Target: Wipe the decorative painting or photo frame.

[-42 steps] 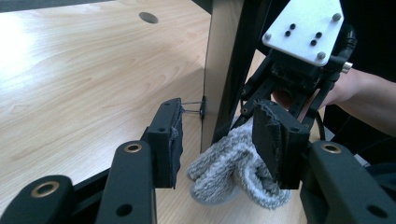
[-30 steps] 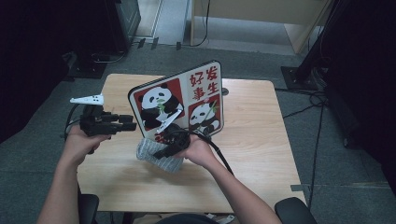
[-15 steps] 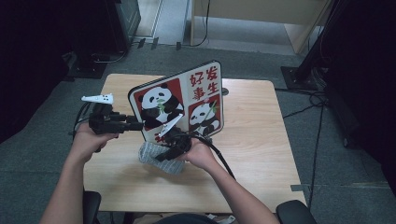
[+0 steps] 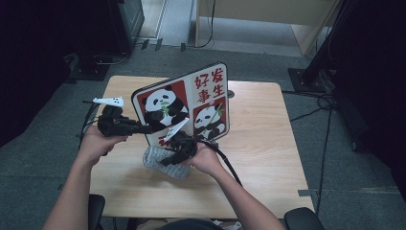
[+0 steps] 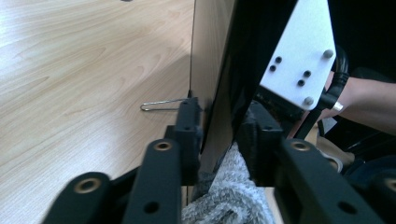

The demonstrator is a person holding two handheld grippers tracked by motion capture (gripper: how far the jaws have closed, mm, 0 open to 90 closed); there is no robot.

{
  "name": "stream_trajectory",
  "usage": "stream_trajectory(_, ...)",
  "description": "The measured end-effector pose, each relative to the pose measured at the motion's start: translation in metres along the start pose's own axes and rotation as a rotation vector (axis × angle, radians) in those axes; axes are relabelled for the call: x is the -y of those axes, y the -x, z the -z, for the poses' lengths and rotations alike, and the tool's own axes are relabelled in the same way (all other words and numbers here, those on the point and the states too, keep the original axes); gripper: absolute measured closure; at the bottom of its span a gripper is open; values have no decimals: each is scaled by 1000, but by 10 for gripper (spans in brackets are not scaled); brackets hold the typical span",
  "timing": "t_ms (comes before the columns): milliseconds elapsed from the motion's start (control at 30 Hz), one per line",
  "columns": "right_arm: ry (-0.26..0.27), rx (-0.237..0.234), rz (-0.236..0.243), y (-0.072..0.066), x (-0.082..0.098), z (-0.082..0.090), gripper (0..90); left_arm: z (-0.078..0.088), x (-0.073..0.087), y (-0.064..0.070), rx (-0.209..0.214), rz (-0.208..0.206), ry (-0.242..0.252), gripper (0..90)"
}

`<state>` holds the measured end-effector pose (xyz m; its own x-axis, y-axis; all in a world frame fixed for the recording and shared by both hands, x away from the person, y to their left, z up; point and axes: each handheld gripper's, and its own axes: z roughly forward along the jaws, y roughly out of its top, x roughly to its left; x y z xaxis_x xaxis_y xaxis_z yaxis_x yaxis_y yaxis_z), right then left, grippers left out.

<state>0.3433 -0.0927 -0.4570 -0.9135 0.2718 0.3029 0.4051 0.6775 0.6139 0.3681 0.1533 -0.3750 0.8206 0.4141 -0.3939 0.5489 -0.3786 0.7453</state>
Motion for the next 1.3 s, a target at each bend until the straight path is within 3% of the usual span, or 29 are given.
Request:
stream_trajectory(267,-1,17,3,3,4,3,666,1,1,0,4,-5,-1,759)
stream_trajectory(400,-9,51,21,7,7,7,676,1,1,0,3,-4,-1,760)
stream_trajectory(633,-11,92,-2,14,13,20,680,1,1,0,0,4,-1,758)
stream_trajectory(1067,43,47,-29,8,3,58,701,0,1,0,4,7,0,755)
stream_trajectory(1300,77,47,-14,3,-8,84,702,0,1,0,5,5,0,756)
